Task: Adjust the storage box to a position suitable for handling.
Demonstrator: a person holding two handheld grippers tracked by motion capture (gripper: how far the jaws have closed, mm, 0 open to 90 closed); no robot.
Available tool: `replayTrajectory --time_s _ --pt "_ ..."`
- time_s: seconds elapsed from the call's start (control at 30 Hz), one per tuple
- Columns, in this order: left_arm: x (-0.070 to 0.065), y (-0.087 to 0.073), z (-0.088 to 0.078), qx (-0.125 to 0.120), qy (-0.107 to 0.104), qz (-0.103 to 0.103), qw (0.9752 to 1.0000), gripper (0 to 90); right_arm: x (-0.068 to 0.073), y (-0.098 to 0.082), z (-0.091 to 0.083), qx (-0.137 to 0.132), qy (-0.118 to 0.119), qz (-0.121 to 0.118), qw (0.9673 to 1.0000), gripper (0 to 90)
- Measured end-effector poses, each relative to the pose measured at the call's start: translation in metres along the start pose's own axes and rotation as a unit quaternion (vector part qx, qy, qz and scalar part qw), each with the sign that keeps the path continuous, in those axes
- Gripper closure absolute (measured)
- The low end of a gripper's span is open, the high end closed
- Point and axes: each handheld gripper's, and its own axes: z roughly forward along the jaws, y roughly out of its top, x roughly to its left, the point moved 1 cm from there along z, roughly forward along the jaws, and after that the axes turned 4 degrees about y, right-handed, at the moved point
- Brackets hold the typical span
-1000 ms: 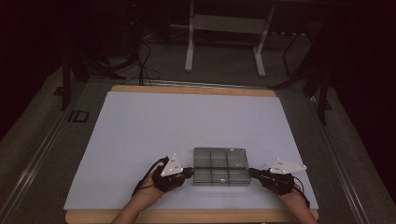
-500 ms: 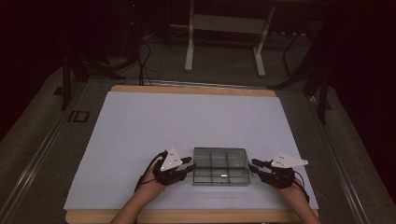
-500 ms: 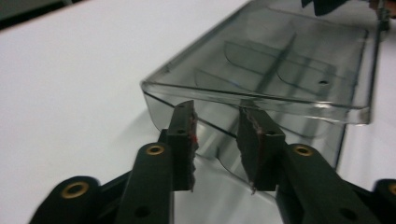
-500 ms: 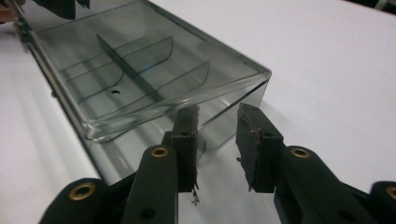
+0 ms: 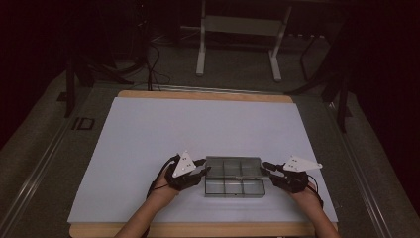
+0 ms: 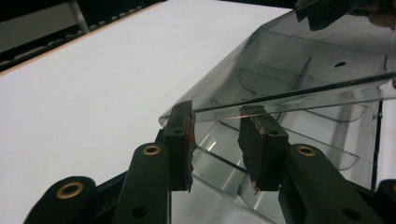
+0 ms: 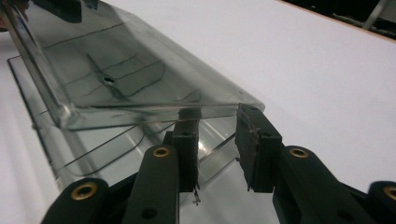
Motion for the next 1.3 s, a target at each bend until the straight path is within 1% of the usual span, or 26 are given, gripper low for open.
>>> replayTrajectory --time_s 0.17,0.27,0.3,0.37,0.47,0.7,0.8,0.9,0.97,1.1,1.2,1.23,1.3 --pt "0.005 0.005 0.003 -0.007 0.002 -0.007 1.0 65.8 -0.004 0.006 0.001 -0.004 -0.008 0.001 1.0 74.5" --pt "0.008 0.007 0.006 -0.006 0.005 -0.01 0.9999 68.1 -0.006 0.009 0.002 -0.004 -0.015 0.002 0.9999 77.1" --pt "0.008 0.008 0.007 -0.007 0.005 -0.01 0.9999 70.4 -0.006 0.011 0.002 -0.004 -0.017 0.0 0.9998 77.8" --pt "0.009 0.01 0.008 -0.01 0.008 -0.009 0.9999 70.5 -0.007 0.013 0.002 -0.004 -0.021 -0.001 0.9998 78.8" --pt "0.011 0.012 0.01 -0.014 0.013 -0.014 0.9997 71.3 -0.009 0.015 0.003 -0.005 -0.025 -0.001 0.9997 79.9" --pt "0.014 0.015 0.014 -0.019 0.024 -0.015 0.9994 72.9 -0.013 0.018 0.007 -0.005 -0.033 0.009 0.9994 82.4" --pt "0.016 0.016 0.017 -0.023 0.025 -0.031 0.9989 73.6 -0.015 0.02 0.009 -0.005 -0.034 0.013 0.9993 82.3" --pt "0.018 0.016 0.02 -0.024 0.027 -0.035 0.9987 73.9 -0.018 0.022 0.011 -0.002 -0.035 0.013 0.9993 82.2" --pt "0.019 0.017 0.023 -0.025 0.029 -0.041 0.9984 74.1 -0.019 0.023 0.013 0.001 -0.037 0.012 0.9993 82.2" --pt "0.022 0.017 0.024 -0.026 0.029 -0.046 0.9982 76.1 -0.022 0.025 0.016 0.003 -0.041 0.013 0.9991 82.2" --pt "0.024 0.016 0.027 -0.029 0.032 -0.057 0.9974 76.6 -0.023 0.027 0.019 0.005 -0.043 0.014 0.999 82.0" --pt "0.025 0.016 0.027 -0.029 0.031 -0.059 0.9974 76.6 -0.024 0.027 0.02 0.006 -0.042 0.014 0.999 81.8" --pt "0.027 0.016 0.029 -0.029 0.028 -0.069 0.9968 76.5 -0.025 0.028 0.021 0.007 -0.042 0.018 0.999 81.5"
